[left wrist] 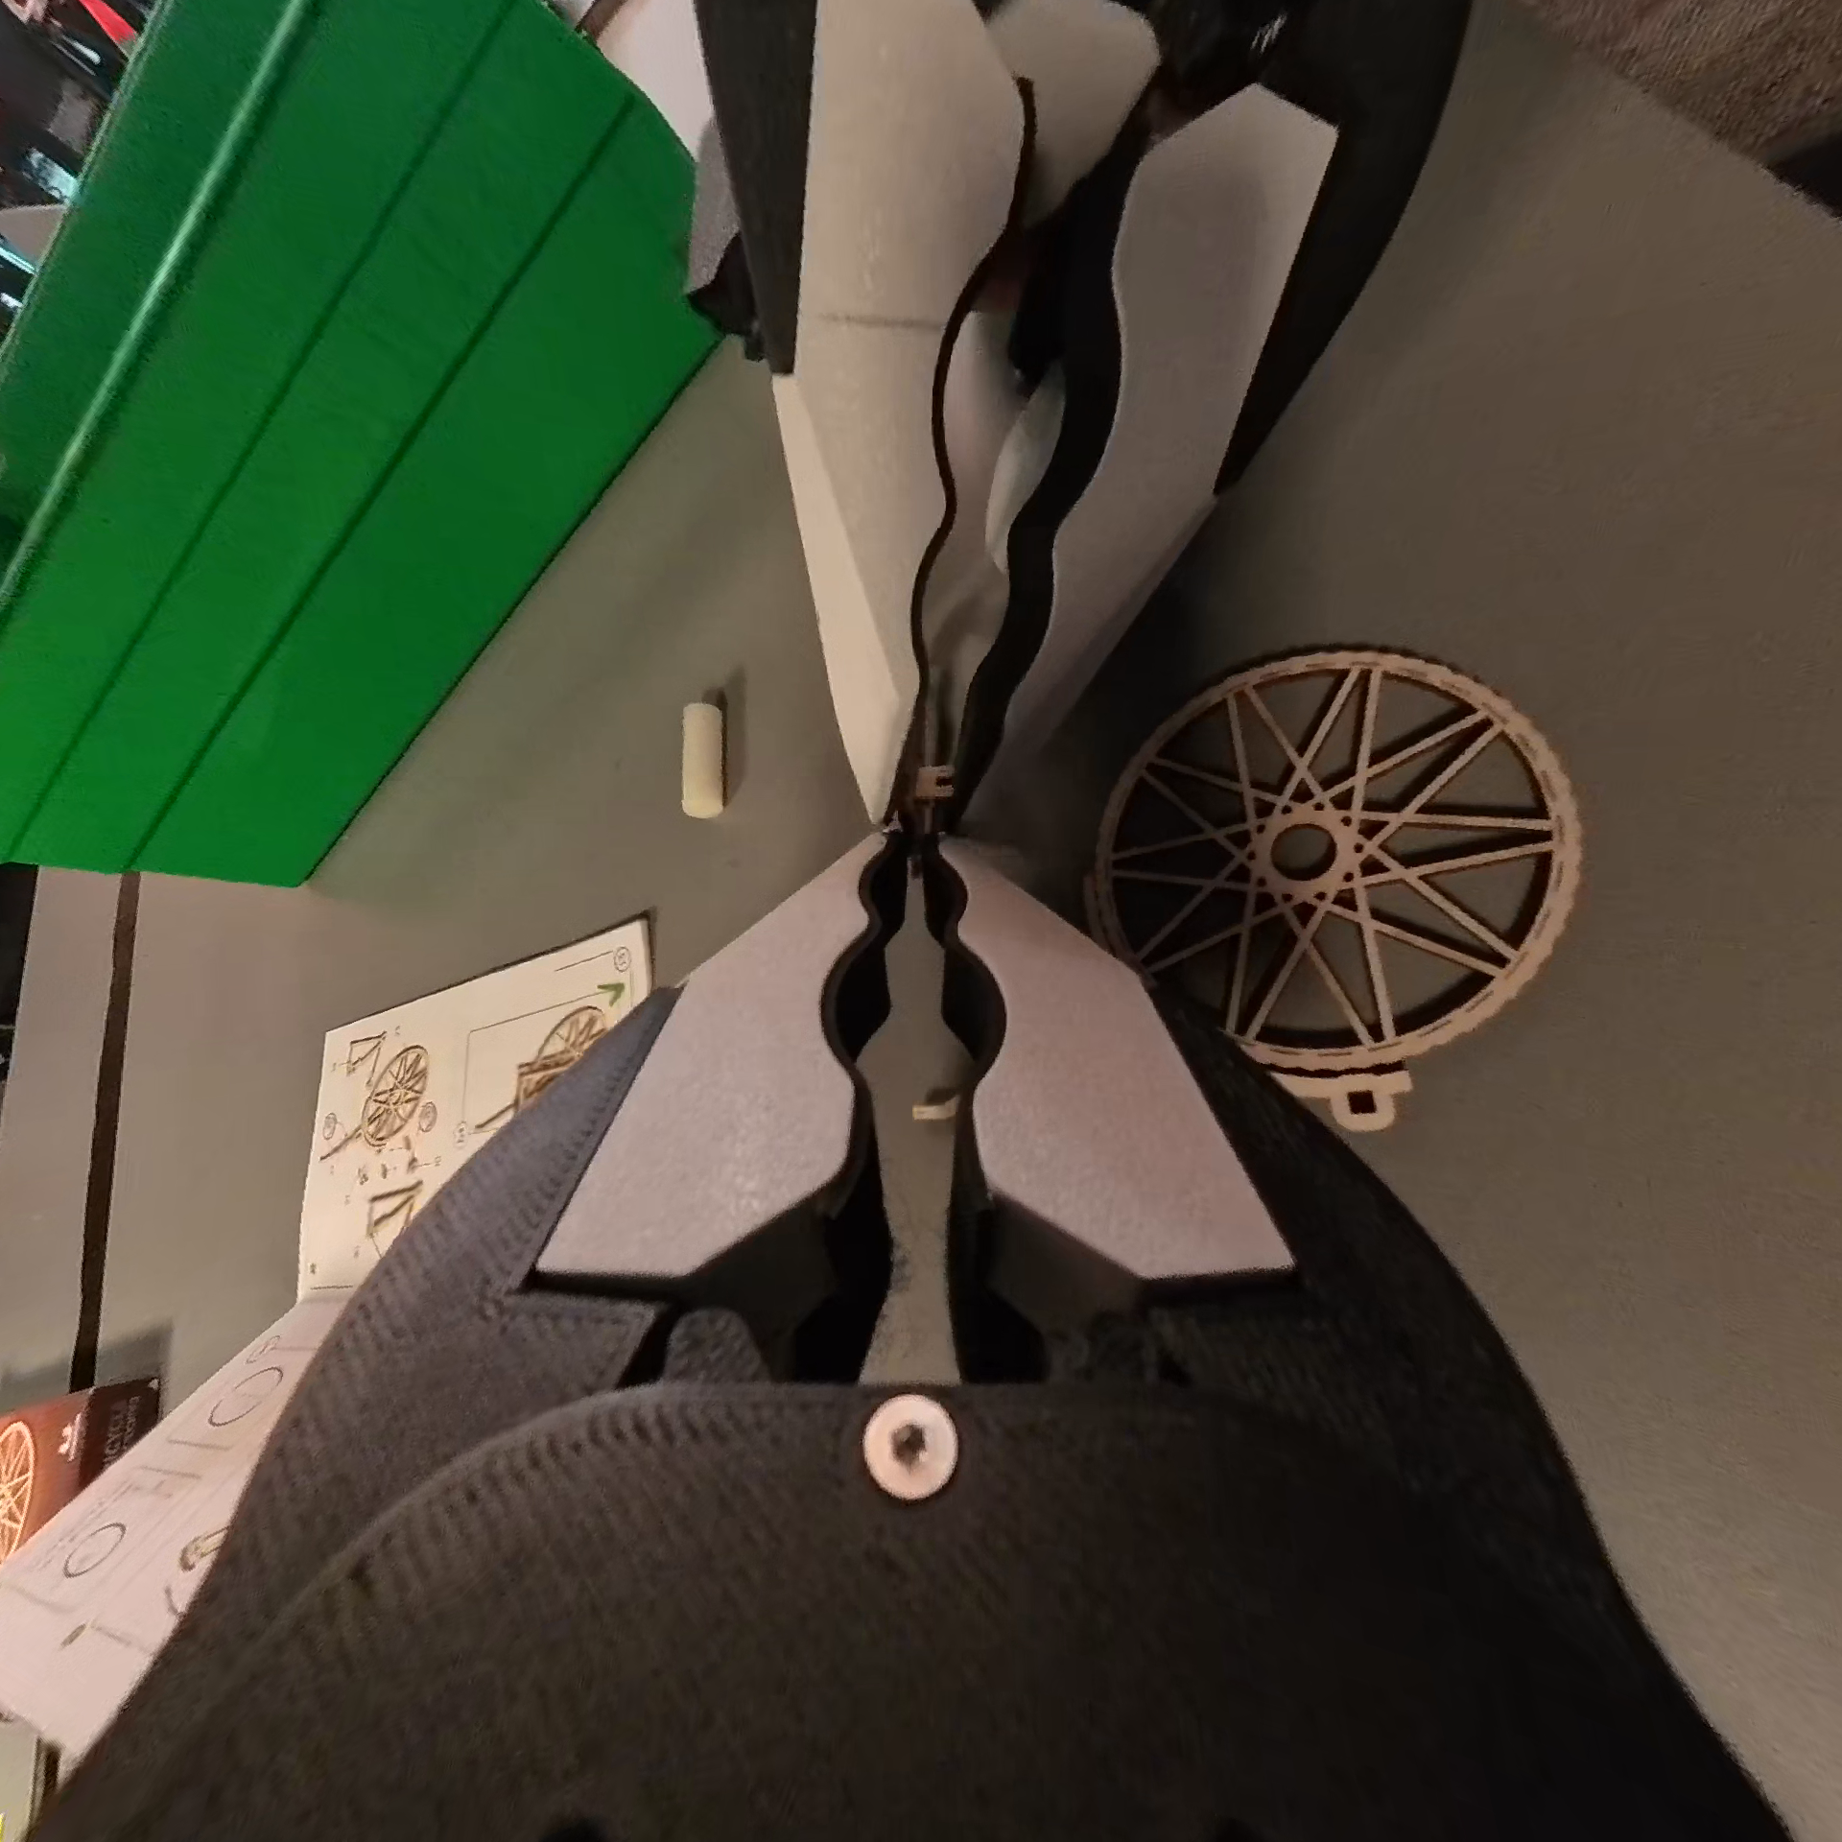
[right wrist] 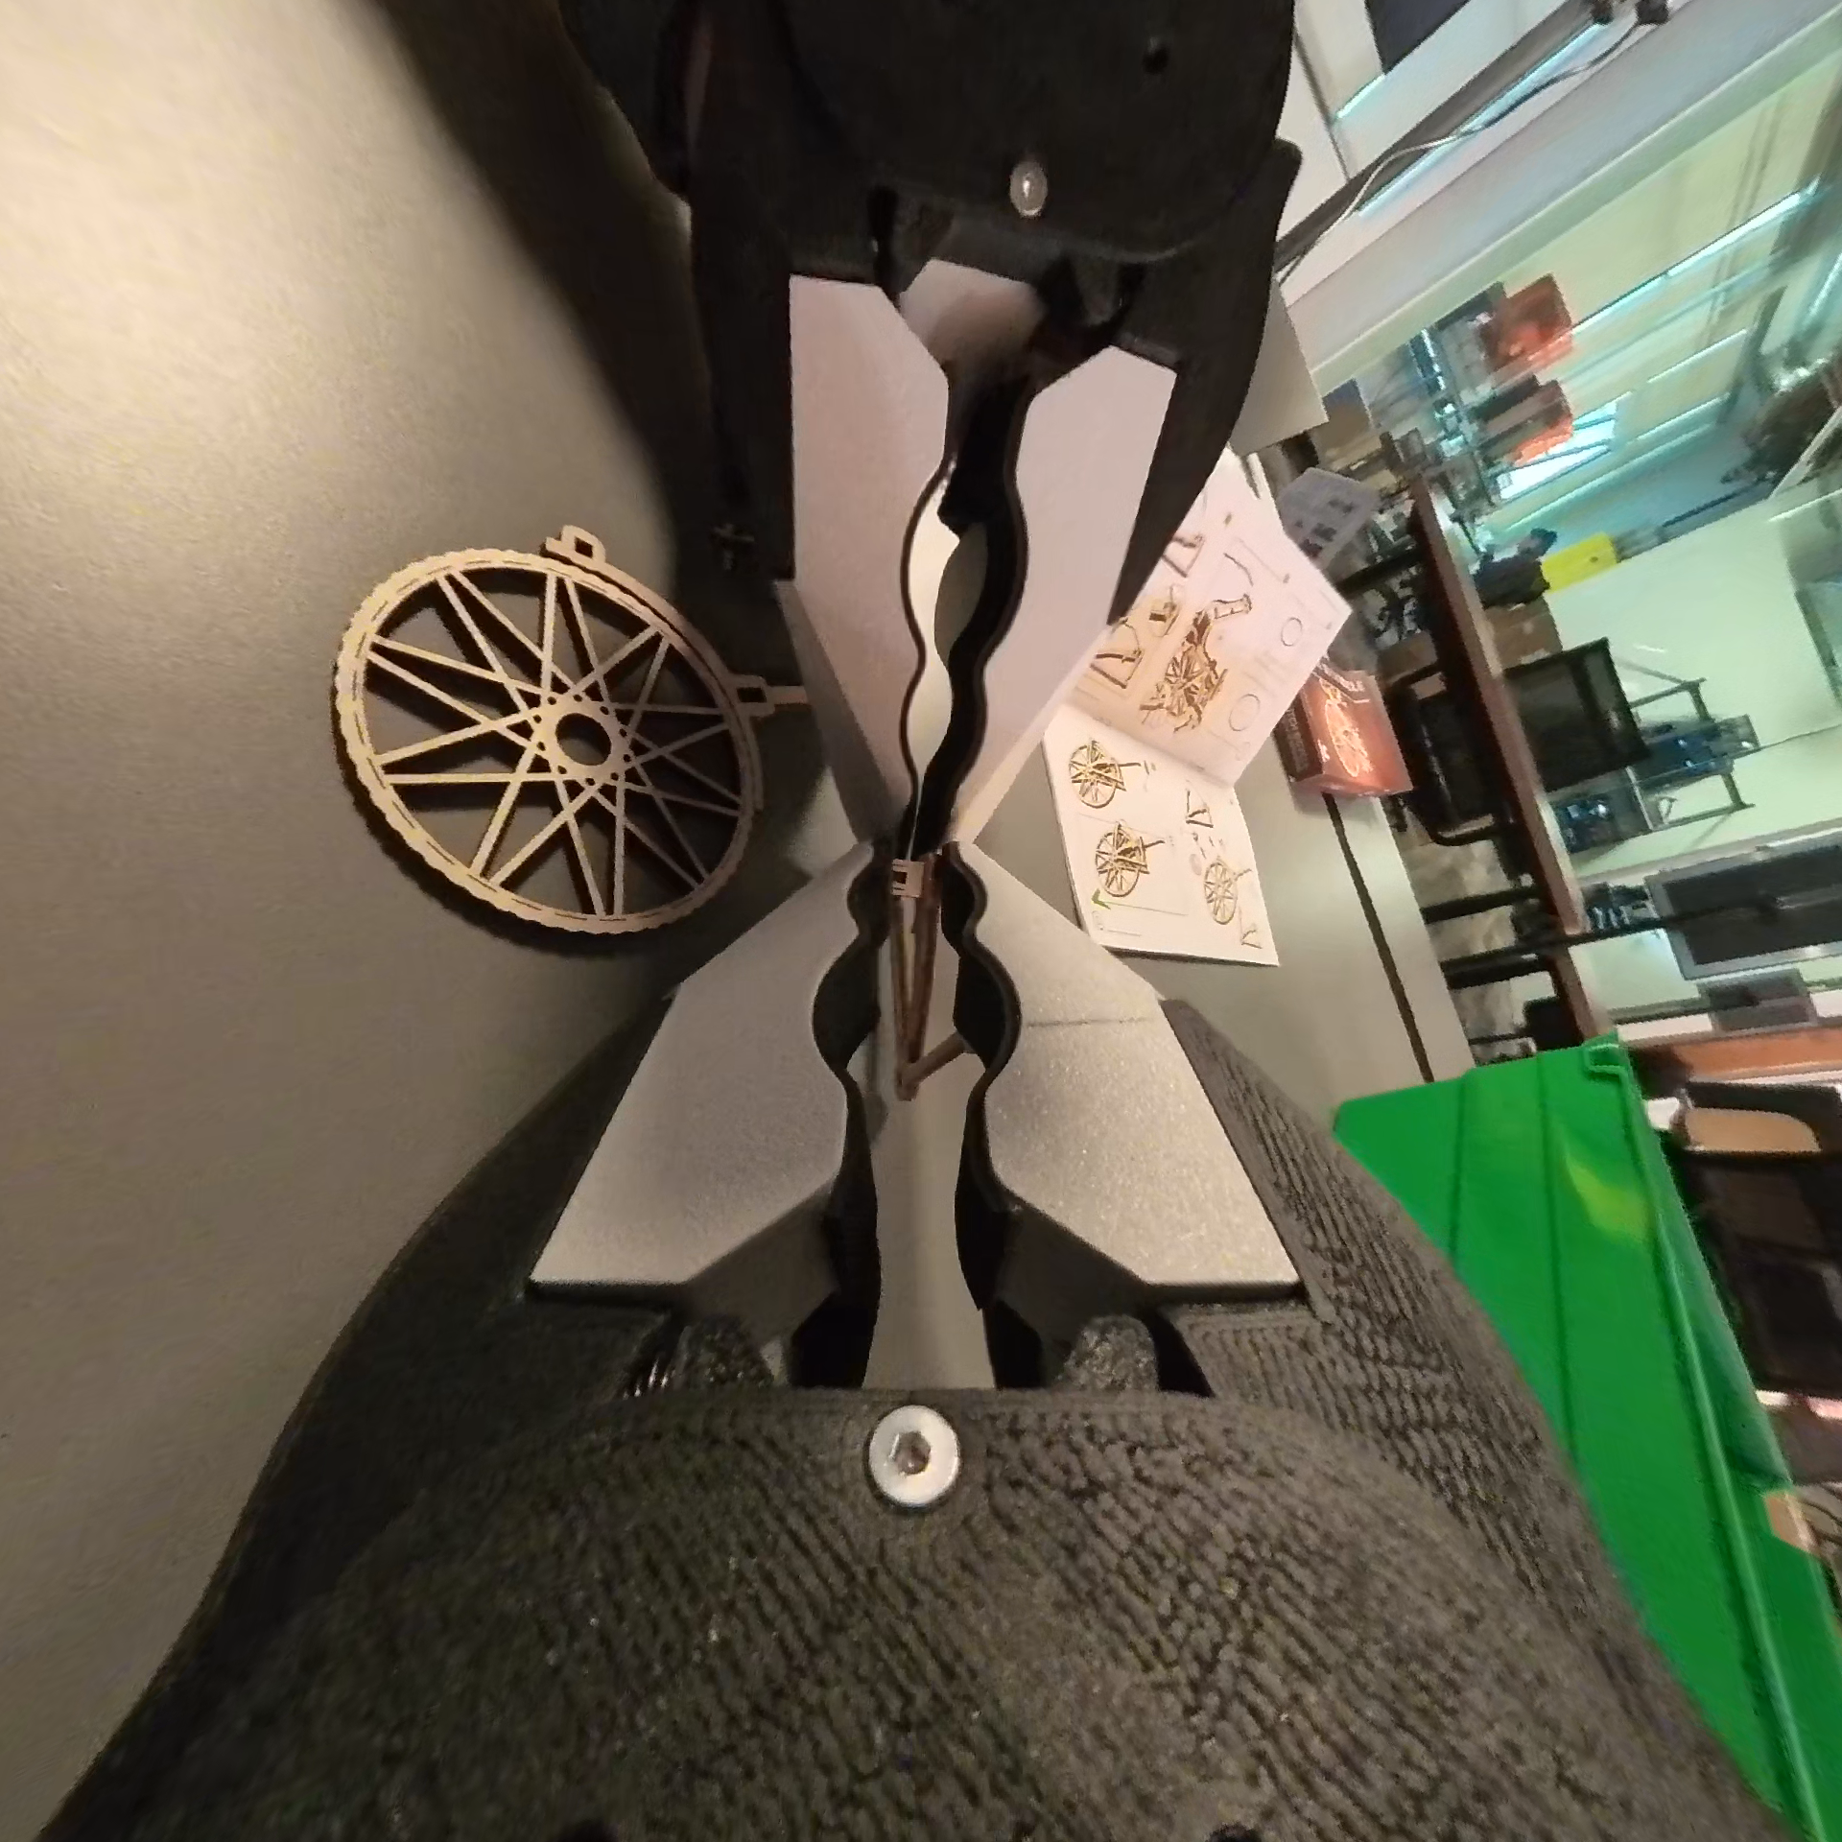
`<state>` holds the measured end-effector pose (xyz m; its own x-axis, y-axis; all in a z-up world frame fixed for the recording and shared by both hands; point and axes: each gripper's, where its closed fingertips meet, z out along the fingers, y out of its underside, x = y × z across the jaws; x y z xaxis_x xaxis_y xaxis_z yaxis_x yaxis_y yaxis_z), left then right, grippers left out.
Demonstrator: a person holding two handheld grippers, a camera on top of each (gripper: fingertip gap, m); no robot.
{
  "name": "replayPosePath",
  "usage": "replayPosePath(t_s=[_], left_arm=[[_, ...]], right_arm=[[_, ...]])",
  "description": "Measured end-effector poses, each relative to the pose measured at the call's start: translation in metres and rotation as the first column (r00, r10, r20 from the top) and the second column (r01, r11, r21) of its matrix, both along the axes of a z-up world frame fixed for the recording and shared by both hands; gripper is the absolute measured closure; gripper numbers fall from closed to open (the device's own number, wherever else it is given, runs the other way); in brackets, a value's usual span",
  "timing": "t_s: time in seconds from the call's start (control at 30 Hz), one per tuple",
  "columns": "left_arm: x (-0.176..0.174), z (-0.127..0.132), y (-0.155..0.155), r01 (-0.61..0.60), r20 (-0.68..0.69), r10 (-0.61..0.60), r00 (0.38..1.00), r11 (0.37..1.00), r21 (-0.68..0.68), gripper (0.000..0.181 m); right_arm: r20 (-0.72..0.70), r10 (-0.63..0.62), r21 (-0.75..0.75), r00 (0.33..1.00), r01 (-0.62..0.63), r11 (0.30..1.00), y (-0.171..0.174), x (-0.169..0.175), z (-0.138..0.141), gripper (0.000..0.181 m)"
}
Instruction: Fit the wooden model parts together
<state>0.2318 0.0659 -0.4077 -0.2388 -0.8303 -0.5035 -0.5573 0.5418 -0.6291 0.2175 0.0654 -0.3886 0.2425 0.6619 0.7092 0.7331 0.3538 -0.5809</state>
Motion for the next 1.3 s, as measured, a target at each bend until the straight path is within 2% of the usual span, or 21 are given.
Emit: replayPosePath(t_s=[0.43, 0.57, 0.6, 0.63, 0.67, 0.77, 0.9, 1.03, 1.13, 1.3], left_arm=[[0.002, -0.003, -0.003, -0.003, 0.003, 0.003, 1.000, 0.999, -0.040, 0.179], [0.002, -0.003, 0.003, -0.020, 0.030, 0.019, 0.999, 0.999, 0.028, 0.179], [0.003, 0.000, 0.006, -0.031, 0.055, 0.028, 0.998, 0.997, 0.068, 0.179], [0.004, 0.004, 0.010, -0.045, 0.085, 0.035, 0.996, 0.991, 0.124, 0.179], [0.004, 0.010, 0.016, -0.070, 0.119, 0.047, 0.992, 0.977, 0.200, 0.179], [0.001, 0.024, 0.029, -0.123, 0.197, 0.042, 0.980, 0.898, 0.422, 0.179], [-0.001, 0.039, 0.032, -0.158, 0.236, 0.007, 0.972, 0.763, 0.627, 0.179], [-0.001, 0.051, 0.030, -0.194, 0.282, -0.015, 0.959, 0.689, 0.698, 0.179], [-0.002, 0.057, 0.031, -0.222, 0.310, -0.021, 0.951, 0.651, 0.725, 0.180], [-0.001, 0.056, 0.030, -0.215, 0.298, -0.028, 0.954, 0.627, 0.748, 0.180]], right_arm=[[-0.009, -0.007, -0.048, 1.000, 0.007, 0.999, -0.001, 0.001, -0.002, 0.175], [-0.027, -0.009, -0.003, 1.000, 0.009, 1.000, 0.005, 0.000, -0.001, 0.173], [-0.026, -0.021, 0.043, 0.999, 0.022, 0.999, 0.007, 0.001, 0.002, 0.171], [-0.025, -0.030, 0.091, 0.999, 0.032, 0.995, 0.009, 0.001, 0.005, 0.152], [-0.028, -0.037, 0.127, 0.999, 0.040, 0.991, 0.010, 0.001, 0.009, 0.142], [-0.060, -0.063, 0.206, 0.996, 0.074, 0.976, 0.013, 0.005, 0.022, 0.126], [-0.009, -0.079, 0.351, 0.997, 0.077, 0.933, 0.012, 0.006, 0.032, 0.131], [0.059, -0.102, 0.471, 0.993, 0.062, 0.880, 0.011, 0.005, 0.037, 0.144], [0.046, -0.106, 0.512, 0.993, 0.067, 0.856, 0.009, 0.005, 0.044, 0.148], [-0.010, -0.080, 0.557, 0.997, 0.072, 0.827, 0.001, 0.004, 0.058, 0.148]])
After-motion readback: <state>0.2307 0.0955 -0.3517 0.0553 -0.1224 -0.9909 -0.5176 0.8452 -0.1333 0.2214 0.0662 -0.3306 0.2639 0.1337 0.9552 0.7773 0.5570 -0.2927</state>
